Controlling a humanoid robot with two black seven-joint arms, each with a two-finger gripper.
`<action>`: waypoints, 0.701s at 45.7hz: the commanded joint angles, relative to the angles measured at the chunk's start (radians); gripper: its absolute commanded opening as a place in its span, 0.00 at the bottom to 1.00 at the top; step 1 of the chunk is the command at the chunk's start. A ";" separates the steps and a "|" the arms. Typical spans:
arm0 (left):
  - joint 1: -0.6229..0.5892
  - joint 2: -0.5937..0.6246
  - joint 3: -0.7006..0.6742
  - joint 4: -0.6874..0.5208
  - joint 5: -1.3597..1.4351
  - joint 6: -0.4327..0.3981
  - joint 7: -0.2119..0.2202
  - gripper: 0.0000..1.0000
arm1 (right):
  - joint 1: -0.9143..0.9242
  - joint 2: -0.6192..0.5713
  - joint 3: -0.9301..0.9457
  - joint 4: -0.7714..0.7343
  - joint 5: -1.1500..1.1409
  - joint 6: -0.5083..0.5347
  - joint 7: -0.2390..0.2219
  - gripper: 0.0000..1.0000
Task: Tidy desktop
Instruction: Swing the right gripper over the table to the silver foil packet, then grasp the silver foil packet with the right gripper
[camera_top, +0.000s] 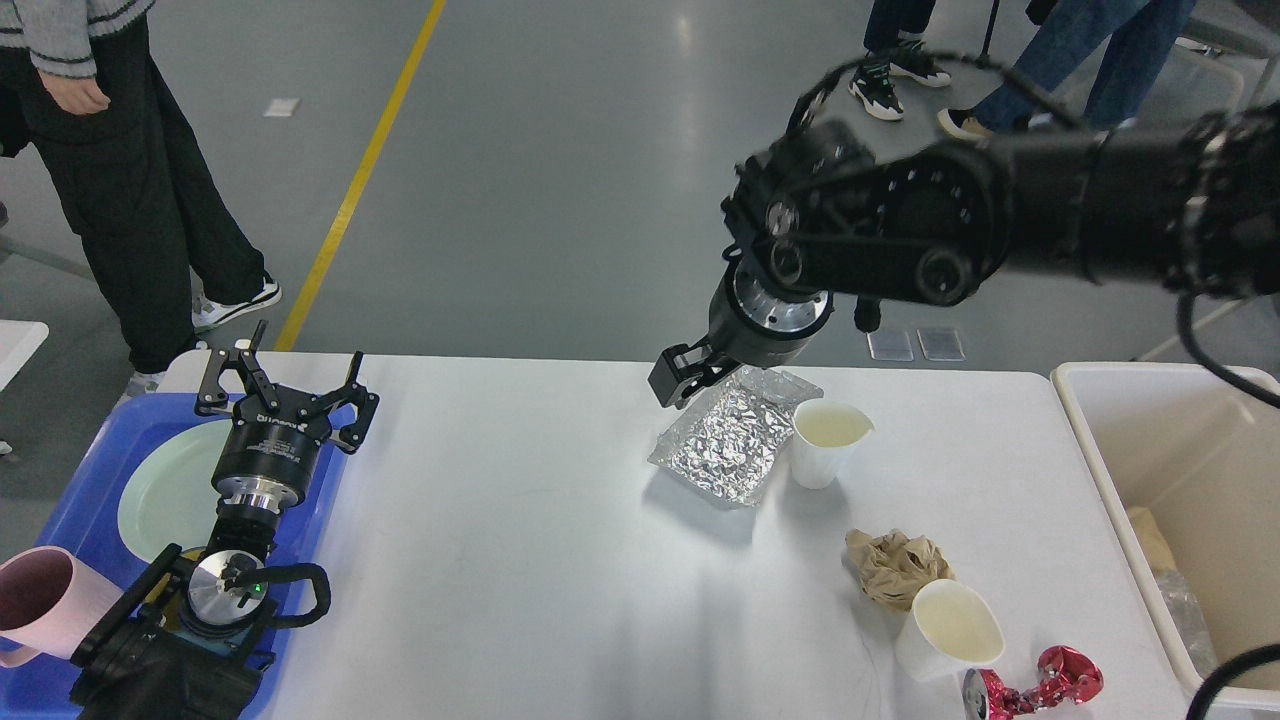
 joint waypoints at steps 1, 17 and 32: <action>0.000 0.000 0.000 0.000 0.001 0.000 0.000 0.96 | -0.226 0.099 0.015 -0.077 -0.211 -0.172 0.000 0.94; 0.000 0.000 0.000 0.000 0.001 0.000 0.000 0.96 | -0.507 0.233 -0.048 -0.287 -0.444 -0.456 0.005 0.93; 0.000 0.000 0.000 0.000 0.001 0.000 0.000 0.96 | -0.642 0.230 -0.099 -0.377 -0.481 -0.539 0.003 0.90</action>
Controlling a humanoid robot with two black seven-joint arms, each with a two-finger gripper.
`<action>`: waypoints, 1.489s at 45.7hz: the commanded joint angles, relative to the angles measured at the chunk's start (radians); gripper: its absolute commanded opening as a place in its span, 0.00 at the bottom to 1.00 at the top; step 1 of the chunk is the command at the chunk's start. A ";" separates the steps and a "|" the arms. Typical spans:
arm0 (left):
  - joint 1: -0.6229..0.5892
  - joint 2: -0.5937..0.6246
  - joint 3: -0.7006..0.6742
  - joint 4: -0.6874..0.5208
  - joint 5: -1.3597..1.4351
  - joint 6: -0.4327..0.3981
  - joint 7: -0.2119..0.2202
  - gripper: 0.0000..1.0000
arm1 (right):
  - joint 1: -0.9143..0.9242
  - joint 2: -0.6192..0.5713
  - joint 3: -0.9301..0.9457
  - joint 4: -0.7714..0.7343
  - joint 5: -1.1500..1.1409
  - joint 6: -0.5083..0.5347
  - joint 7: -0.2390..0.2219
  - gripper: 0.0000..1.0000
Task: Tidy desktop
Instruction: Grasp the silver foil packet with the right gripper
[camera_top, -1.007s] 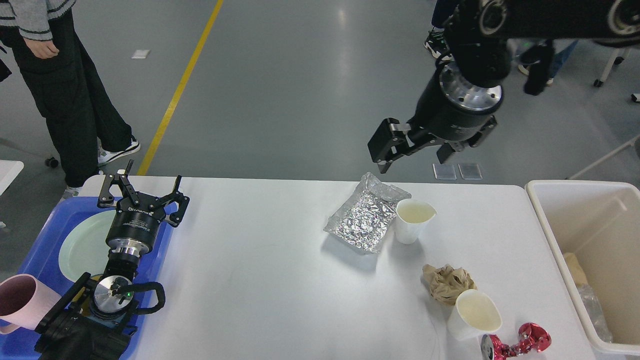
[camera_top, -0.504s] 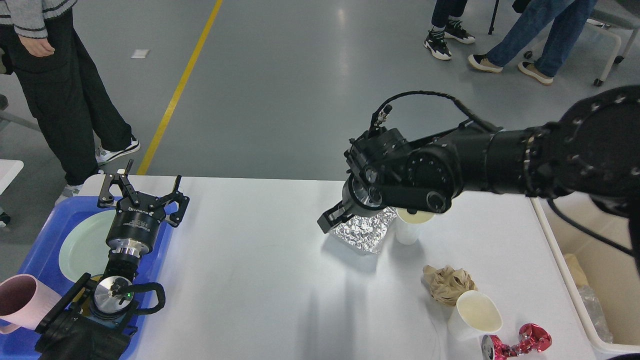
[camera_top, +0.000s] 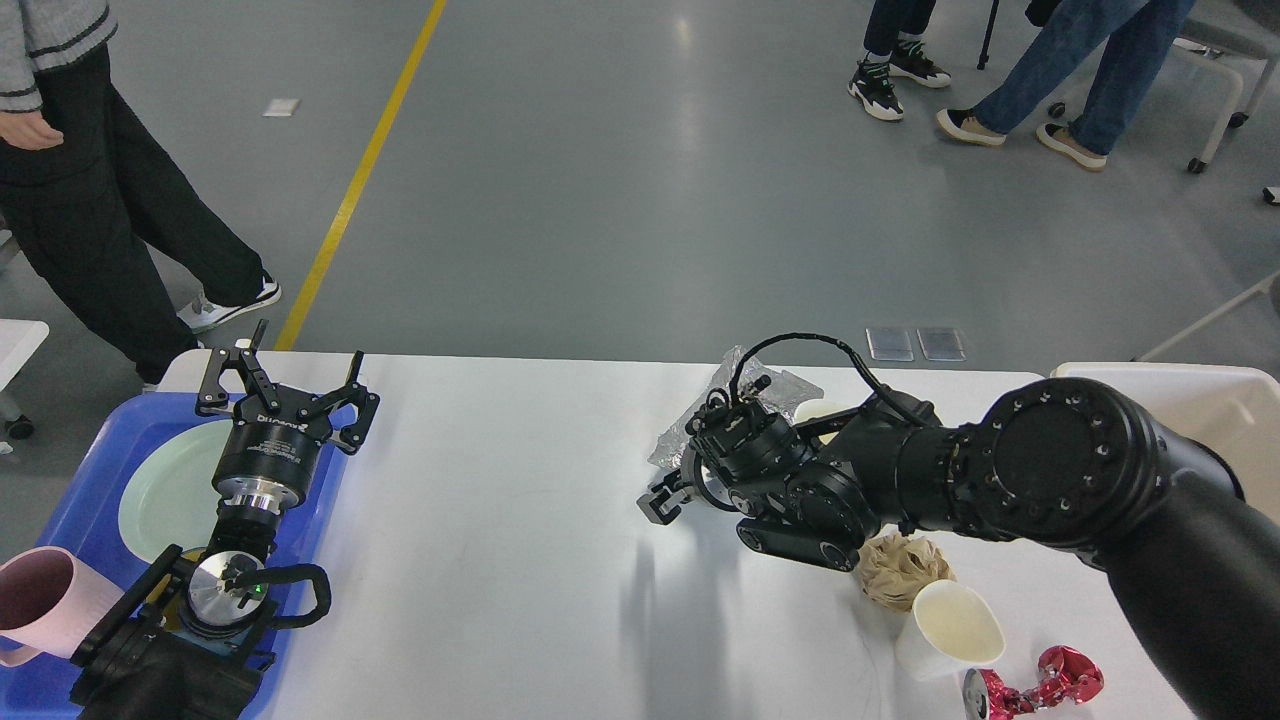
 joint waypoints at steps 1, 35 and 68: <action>0.000 0.000 0.000 0.000 -0.001 0.000 0.000 0.96 | -0.024 0.000 -0.019 -0.025 -0.004 -0.025 0.000 0.90; 0.000 0.000 -0.002 0.000 -0.001 0.000 0.000 0.96 | -0.102 -0.008 -0.032 -0.031 -0.003 -0.079 -0.002 0.45; 0.000 0.000 -0.002 0.000 -0.001 0.000 0.000 0.96 | -0.075 -0.005 -0.022 0.009 0.061 -0.133 -0.012 0.00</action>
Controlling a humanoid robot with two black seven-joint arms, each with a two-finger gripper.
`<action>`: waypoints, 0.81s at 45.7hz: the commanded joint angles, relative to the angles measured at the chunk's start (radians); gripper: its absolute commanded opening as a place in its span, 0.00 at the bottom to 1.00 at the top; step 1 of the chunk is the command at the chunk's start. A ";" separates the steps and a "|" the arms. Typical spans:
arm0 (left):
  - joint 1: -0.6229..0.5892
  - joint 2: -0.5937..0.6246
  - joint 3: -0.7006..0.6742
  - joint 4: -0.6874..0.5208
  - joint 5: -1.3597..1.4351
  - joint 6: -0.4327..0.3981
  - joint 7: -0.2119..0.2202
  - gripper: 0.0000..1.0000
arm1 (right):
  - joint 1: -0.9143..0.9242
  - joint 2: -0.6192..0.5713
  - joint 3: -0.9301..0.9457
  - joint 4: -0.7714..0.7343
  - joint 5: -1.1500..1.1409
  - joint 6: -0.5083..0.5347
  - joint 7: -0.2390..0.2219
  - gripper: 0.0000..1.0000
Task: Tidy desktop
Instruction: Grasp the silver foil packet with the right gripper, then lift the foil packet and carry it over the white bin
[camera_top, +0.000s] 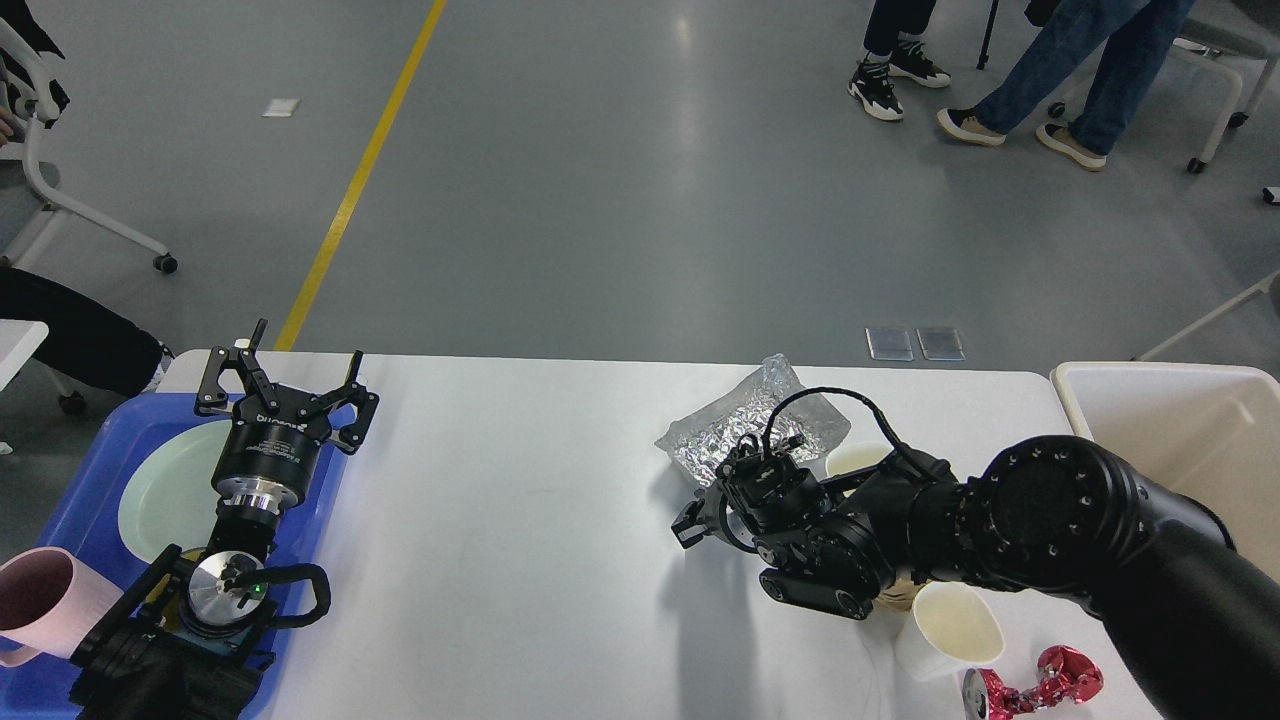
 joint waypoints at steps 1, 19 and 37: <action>0.000 0.000 0.000 0.000 -0.001 0.000 0.000 0.96 | 0.030 0.003 0.000 0.021 0.047 -0.027 0.000 0.00; 0.000 0.000 0.001 0.000 -0.001 0.000 0.000 0.96 | 0.335 -0.026 -0.008 0.136 0.279 -0.013 0.012 0.00; 0.000 0.000 0.001 0.000 0.001 0.000 0.000 0.96 | 0.778 -0.235 -0.034 0.374 0.385 0.461 0.012 0.00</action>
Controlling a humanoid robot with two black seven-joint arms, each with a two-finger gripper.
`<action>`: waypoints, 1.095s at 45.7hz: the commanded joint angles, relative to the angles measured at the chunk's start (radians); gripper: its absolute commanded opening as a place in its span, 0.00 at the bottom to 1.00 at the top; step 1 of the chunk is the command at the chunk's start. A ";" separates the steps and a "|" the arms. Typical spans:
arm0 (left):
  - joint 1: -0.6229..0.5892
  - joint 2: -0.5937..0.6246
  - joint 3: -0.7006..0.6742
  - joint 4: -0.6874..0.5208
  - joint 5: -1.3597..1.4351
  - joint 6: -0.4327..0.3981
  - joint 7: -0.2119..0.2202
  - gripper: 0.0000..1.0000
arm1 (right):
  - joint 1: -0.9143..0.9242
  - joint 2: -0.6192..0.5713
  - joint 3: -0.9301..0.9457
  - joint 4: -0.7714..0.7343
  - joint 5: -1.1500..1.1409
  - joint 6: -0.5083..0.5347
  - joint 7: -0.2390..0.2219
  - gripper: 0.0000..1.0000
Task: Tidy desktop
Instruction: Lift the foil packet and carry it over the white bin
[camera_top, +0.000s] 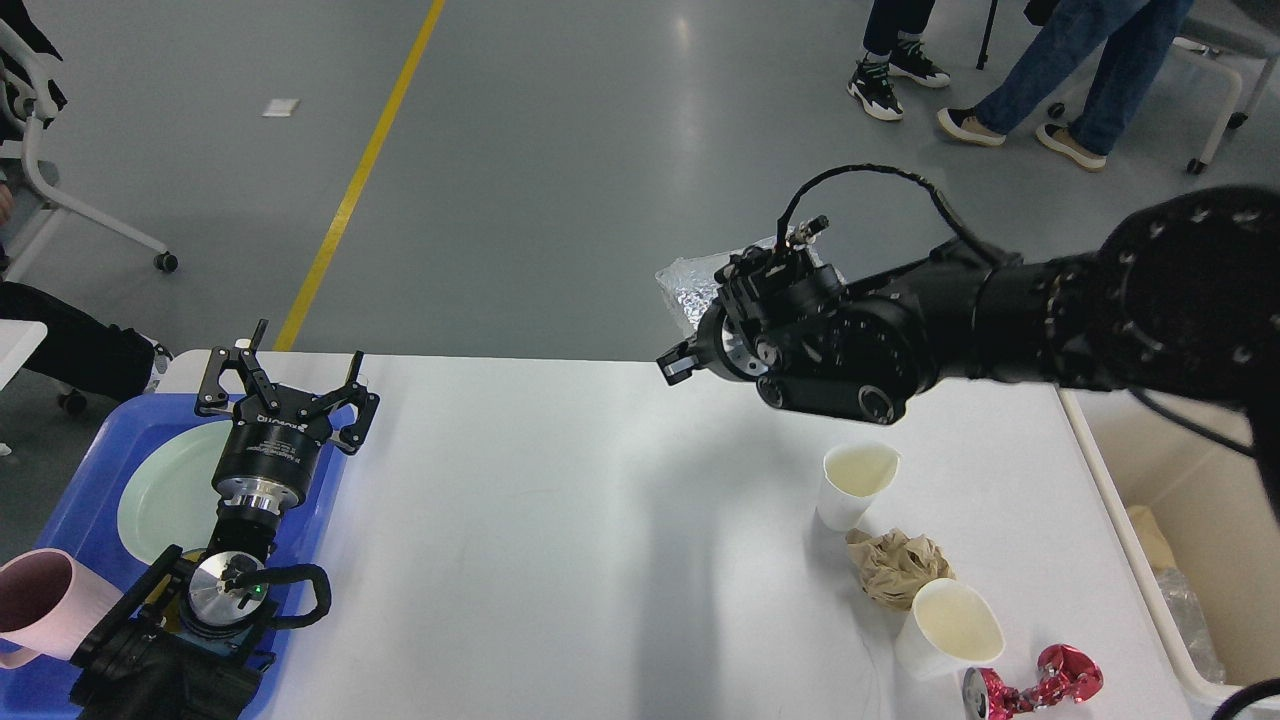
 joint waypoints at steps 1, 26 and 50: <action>0.000 0.000 0.000 0.000 0.000 0.000 0.000 0.96 | 0.160 -0.082 -0.002 0.046 0.065 0.222 0.000 0.00; 0.000 0.000 -0.002 0.000 -0.001 0.000 0.000 0.96 | 0.667 -0.174 -0.474 0.276 0.677 0.594 -0.002 0.00; 0.000 0.000 0.000 0.000 0.000 0.000 0.000 0.96 | 0.604 -0.338 -0.789 0.250 0.803 0.390 0.006 0.00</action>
